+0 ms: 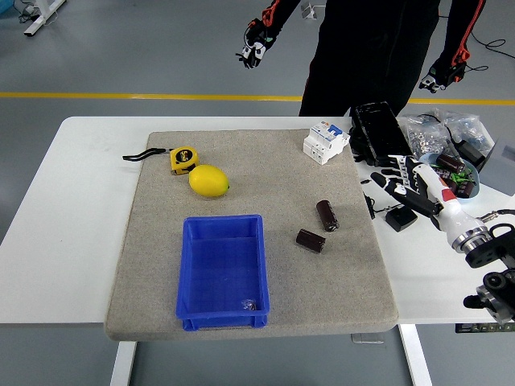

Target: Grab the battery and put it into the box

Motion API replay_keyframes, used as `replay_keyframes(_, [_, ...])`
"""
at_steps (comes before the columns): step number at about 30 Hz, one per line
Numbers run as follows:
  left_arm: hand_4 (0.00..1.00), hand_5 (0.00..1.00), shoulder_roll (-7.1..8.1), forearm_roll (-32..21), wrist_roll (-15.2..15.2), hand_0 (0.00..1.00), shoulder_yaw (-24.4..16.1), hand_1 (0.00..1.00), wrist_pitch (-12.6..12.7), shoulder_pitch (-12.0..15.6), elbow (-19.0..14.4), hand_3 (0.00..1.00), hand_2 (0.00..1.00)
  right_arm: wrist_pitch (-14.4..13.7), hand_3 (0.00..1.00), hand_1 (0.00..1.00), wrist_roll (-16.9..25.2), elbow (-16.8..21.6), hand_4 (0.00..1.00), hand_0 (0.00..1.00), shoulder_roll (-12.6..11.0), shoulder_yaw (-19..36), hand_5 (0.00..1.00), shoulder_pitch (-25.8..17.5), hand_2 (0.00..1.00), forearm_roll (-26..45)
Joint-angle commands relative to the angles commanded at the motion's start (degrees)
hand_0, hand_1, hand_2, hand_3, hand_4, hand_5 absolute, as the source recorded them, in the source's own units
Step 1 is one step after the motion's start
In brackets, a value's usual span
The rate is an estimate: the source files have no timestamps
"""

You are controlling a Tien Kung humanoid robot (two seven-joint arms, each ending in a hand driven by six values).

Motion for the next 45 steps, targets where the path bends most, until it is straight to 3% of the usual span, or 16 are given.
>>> replay_keyframes(6, [0.632, 0.596, 0.13, 0.3, 0.1, 0.577, -0.3, 0.595, -0.2, 0.3, 0.0, 0.584, 0.64, 0.8, 0.844, 0.791, -1.8, -3.3, 0.97, 0.78, -0.1, -6.7, 0.463, 5.1, 0.818, -10.4])
replay_keyframes(13, [0.633, 0.595, 0.3, -0.1, 0.0, 0.578, 0.2, 0.595, -0.4, 0.0, -0.1, 0.583, 0.638, 0.8, 0.847, 0.79, -2.8, -9.4, 0.949, 0.778, 2.6, -15.0, 0.434, 12.6, 0.818, -22.6])
replay_keyframes(23, [0.633, 0.595, 0.45, -1.0, -0.2, 0.578, 0.8, 0.591, -0.2, -0.5, -0.1, 0.584, 0.636, 1.4, 0.847, 0.789, -1.3, -17.0, 0.942, 0.776, 8.3, -23.7, 0.431, 19.8, 0.815, -22.6])
replay_keyframes(30, [0.634, 0.594, 0.4, -0.8, -0.1, 0.579, 0.9, 0.591, 0.0, -1.1, -0.2, 0.584, 0.638, 1.4, 0.846, 0.788, -0.2, -21.4, 0.927, 0.775, 12.0, -24.1, 0.418, 20.9, 0.813, -23.6])
replay_keyframes(36, [0.637, 0.595, 0.21, -1.2, -0.1, 0.578, 1.2, 0.591, 0.2, -1.9, -0.3, 0.584, 0.639, 0.9, 0.847, 0.775, 0.7, -25.0, 0.914, 0.767, 13.5, -25.0, 0.423, 21.7, 0.808, -23.8])
replay_keyframes(45, [0.638, 0.596, 0.11, -1.5, -0.3, 0.581, 1.4, 0.593, 0.3, -2.5, -0.3, 0.584, 0.641, 3.2, 0.842, 0.77, 1.3, -28.1, 0.895, 0.766, 13.1, -29.1, 0.42, 23.2, 0.804, -24.4])
